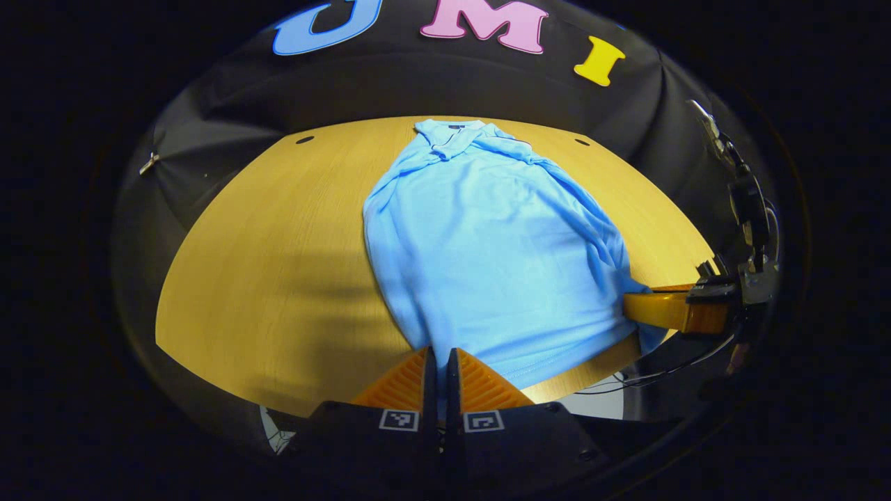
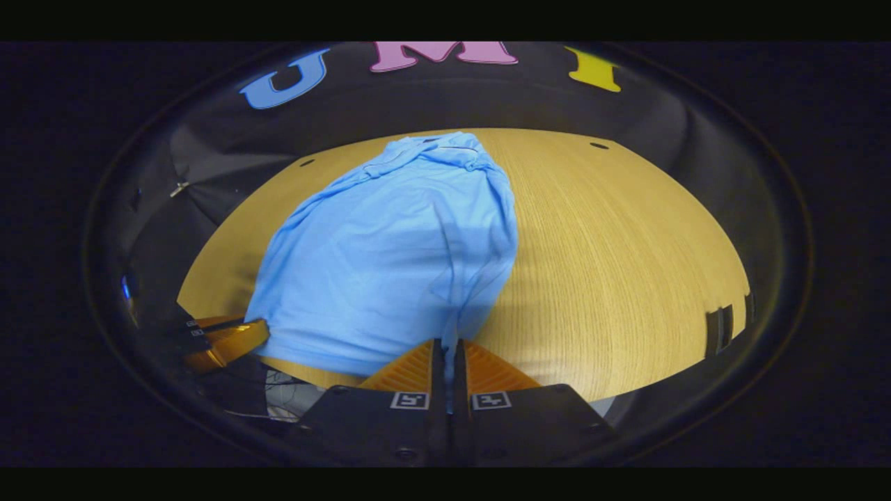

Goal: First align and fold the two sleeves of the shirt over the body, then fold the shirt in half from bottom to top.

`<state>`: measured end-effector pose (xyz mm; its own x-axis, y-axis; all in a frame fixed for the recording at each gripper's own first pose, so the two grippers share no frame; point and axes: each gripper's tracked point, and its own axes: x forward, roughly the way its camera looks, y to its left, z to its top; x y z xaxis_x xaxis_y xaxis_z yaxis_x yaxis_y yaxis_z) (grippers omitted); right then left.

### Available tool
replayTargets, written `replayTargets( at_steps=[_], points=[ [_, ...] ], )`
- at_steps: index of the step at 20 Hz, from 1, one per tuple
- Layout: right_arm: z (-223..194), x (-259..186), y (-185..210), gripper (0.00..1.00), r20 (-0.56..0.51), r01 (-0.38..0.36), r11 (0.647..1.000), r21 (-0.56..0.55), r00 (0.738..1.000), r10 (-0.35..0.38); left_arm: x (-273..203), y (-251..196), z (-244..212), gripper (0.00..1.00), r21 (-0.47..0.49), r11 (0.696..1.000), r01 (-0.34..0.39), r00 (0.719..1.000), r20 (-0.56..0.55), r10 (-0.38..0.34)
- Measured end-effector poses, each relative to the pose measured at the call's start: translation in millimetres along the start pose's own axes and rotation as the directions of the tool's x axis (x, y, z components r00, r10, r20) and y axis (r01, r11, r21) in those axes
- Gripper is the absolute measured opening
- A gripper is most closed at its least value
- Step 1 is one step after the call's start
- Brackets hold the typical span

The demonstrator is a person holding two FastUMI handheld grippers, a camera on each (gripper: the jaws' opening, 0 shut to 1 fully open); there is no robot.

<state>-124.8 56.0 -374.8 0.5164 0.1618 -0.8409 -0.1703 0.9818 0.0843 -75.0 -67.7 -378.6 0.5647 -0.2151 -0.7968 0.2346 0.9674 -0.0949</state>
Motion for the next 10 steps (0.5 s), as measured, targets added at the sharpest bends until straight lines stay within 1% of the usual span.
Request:
replayTargets(
  at_steps=[1,2,4,5,6,8,9,10],
  points=[
    [-1.3,0.3,1.3,0.06,-0.014,-0.018,1.0,-0.002,1.0,0.018,-0.6,0.6,0.4,0.07,-0.013,1.0,0.015,1.0,-0.01,-0.015],
    [-0.5,1.5,0.4,0.0,-0.024,-0.035,0.999,0.002,0.999,0.035,-0.8,1.7,1.4,0.06,-0.03,0.999,0.026,1.0,-0.017,-0.026],
    [-0.4,0.8,-0.4,0.06,-0.047,-0.051,0.999,0.007,0.998,0.051,-1.5,2.7,2.3,0.06,-0.057,0.998,0.027,0.999,-0.037,-0.029],
    [1.5,0.1,-0.7,0.11,-0.053,-0.056,0.998,0.0,0.997,0.056,-1.5,2.0,2.5,0.06,-0.056,0.998,0.023,0.998,-0.049,-0.026],
    [5.1,-3.0,-0.6,0.06,-0.052,-0.061,0.998,-0.014,0.997,0.06,-2.8,0.6,5.3,0.06,-0.052,0.998,0.02,0.998,-0.053,-0.023],
    [18.2,-10.4,-1.1,0.05,-0.036,-0.068,0.996,-0.052,0.997,0.066,-8.2,-5.3,15.3,0.06,-0.057,0.998,0.028,0.998,-0.049,-0.031],
    [26.3,-13.9,-1.0,0.05,-0.033,-0.077,0.995,-0.062,0.997,0.075,-11.2,-7.0,21.9,0.06,-0.062,0.998,0.029,0.998,-0.048,-0.032],
    [36.1,-16.5,-1.1,0.11,-0.024,-0.082,0.994,-0.065,0.996,0.08,-13.8,-7.3,28.8,0.06,-0.067,0.997,0.031,0.998,-0.046,-0.034]
  ],
)
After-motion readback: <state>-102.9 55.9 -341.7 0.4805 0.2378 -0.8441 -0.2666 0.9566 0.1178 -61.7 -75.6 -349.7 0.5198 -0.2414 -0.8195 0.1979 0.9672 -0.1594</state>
